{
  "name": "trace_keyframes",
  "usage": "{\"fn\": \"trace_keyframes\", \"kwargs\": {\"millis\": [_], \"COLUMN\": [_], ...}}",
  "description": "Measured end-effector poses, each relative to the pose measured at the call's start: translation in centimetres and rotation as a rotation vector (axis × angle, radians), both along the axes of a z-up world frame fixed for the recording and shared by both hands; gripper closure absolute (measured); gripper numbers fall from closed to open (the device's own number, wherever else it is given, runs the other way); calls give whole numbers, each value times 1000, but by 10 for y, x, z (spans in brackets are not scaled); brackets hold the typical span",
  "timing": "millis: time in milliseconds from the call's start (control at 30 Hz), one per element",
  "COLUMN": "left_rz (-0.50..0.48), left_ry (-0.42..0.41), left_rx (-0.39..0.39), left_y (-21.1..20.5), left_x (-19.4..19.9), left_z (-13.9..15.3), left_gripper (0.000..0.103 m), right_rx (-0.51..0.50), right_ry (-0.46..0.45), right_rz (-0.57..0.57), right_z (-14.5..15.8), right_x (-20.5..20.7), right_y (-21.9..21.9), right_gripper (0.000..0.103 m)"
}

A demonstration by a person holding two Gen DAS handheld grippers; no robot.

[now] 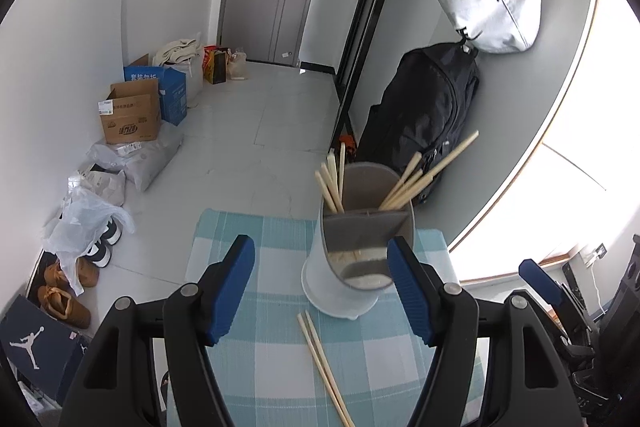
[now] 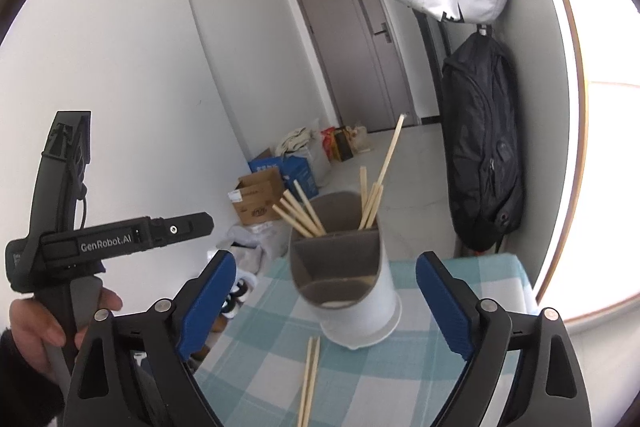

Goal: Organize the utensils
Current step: 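Raise both open tools away from the utensil holder toward the pile, then grasp a chopstick with the right tool while the left tool approaches the pile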

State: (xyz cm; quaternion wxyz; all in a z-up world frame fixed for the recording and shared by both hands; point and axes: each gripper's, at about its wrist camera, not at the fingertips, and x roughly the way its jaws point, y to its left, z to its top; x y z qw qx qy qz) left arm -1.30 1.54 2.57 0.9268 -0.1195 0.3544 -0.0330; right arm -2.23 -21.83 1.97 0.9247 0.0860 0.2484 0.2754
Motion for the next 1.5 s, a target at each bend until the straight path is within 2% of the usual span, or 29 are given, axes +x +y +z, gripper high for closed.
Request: {"fn": "trace_keyframes", "kwargs": {"millis": [133,233,333,500,633,700,767,900,967,1100,1133,1233,1333,1433,1500], "left_rz": [3,7,14,49,80,100,124,172,189,202,212,220,223,224,226], "left_ry": [17,34,42,55,87,111,128,160,176,195,199,217,216,214,217], "left_rx": [4,9,17,4,8,-10,-18,-43,-70,-58,-63,-120,-149,-157,-162], "left_y": [-1,-1,2,14,27,39,48,64,71,77,81,90,94,96,97], "left_x": [-5,-7,-9,-9,-2,1,2,3,3,4,2,0,-1,-2,-2], "left_z": [-14,-26,-37,-58,-71,-77,-80,-88,-92,-96,-98,-100,-100,-98,-97], "left_gripper": [37,30,29,29,29,29,29,29,29,29,29,29,29,29,29], "right_rx": [-11,-31,-56,-119,-197,-220,-253,-324,-360,-413,-422,-466,-521,-595,-620], "right_ry": [16,27,51,131,256,317,374,467,480,503,510,532,531,492,479], "right_rz": [8,3,-4,35,87,103,121,147,140,142,146,137,119,117,125], "right_z": [-9,-16,-25,-43,-71,-85,-101,-129,-137,-148,-151,-159,-167,-167,-166], "right_x": [-5,-7,-6,0,15,24,31,47,51,58,59,62,65,61,57], "right_y": [1,2,4,18,39,49,60,85,93,111,114,124,132,143,146], "right_gripper": [7,6,6,6,7,14,29,45,53,61,67,71,77,80,87]}}
